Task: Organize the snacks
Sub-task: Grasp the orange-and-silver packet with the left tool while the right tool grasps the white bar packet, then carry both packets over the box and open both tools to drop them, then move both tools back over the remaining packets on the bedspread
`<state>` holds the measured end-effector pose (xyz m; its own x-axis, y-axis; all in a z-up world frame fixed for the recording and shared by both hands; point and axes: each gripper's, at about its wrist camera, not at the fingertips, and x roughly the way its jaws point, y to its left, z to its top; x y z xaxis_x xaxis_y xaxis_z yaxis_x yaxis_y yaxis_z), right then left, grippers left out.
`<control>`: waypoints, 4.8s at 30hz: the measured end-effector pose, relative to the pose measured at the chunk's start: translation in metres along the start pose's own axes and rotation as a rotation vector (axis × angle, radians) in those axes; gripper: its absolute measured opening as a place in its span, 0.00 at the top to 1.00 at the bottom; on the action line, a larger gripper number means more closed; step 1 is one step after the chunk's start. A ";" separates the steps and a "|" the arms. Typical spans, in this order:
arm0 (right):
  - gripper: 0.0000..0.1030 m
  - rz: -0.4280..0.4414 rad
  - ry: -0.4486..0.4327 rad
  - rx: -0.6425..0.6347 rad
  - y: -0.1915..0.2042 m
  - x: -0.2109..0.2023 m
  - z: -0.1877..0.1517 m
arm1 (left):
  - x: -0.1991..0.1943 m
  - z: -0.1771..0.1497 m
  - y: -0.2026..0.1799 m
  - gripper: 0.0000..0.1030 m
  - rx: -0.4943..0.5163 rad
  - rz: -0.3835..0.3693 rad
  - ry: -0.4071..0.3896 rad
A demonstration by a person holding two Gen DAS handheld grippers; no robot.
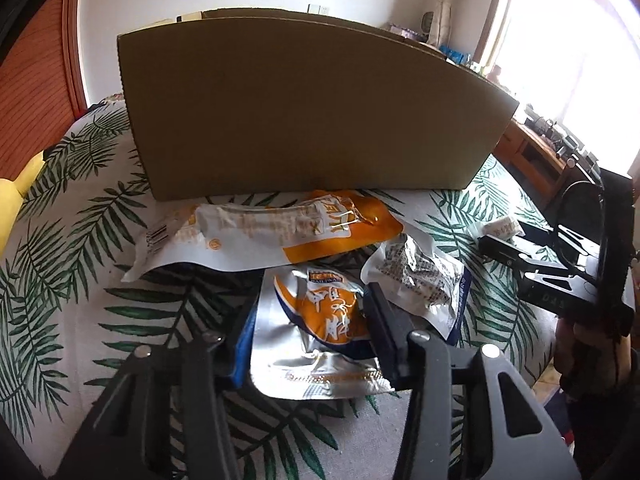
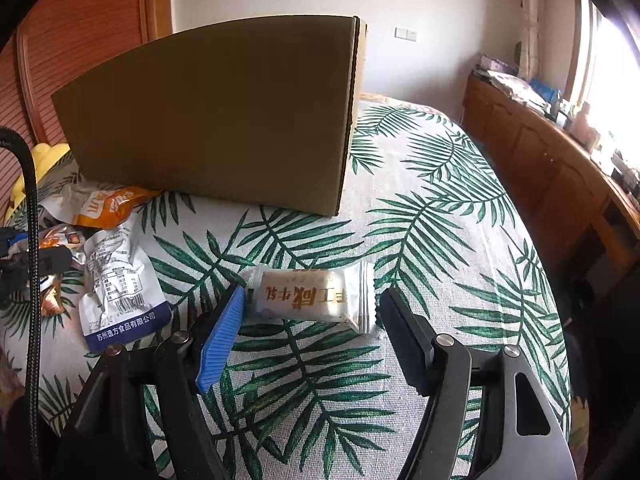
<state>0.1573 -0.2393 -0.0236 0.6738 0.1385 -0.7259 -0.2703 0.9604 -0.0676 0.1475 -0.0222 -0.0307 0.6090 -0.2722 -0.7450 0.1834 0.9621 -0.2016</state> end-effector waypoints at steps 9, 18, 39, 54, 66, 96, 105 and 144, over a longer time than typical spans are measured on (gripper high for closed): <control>0.32 -0.005 -0.001 -0.001 0.000 0.000 0.001 | -0.025 -0.011 -0.004 0.64 0.049 0.042 -0.079; 0.32 -0.004 -0.001 -0.001 0.000 0.000 0.001 | -0.038 -0.015 -0.007 0.64 0.026 0.010 -0.115; 0.61 0.035 -0.008 0.008 0.002 -0.007 -0.002 | -0.076 -0.007 -0.013 0.64 0.013 -0.034 -0.210; 0.62 0.093 -0.095 -0.007 0.014 -0.036 0.001 | -0.087 0.007 -0.012 0.63 0.034 -0.022 -0.241; 0.62 0.132 -0.188 -0.051 0.033 -0.073 0.028 | -0.105 0.036 0.000 0.63 0.041 0.027 -0.307; 0.62 0.151 -0.258 -0.049 0.034 -0.068 0.111 | -0.067 0.116 0.006 0.63 0.046 0.128 -0.329; 0.62 0.156 -0.237 -0.013 0.027 -0.052 0.124 | -0.043 0.128 0.014 0.63 0.006 0.129 -0.290; 0.58 0.227 -0.163 0.052 0.020 -0.018 0.143 | -0.032 0.143 0.002 0.42 0.045 0.142 -0.252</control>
<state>0.2385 -0.1879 0.0859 0.7026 0.3844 -0.5988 -0.3940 0.9109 0.1225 0.2385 -0.0134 0.0839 0.8025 -0.1352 -0.5812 0.1134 0.9908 -0.0739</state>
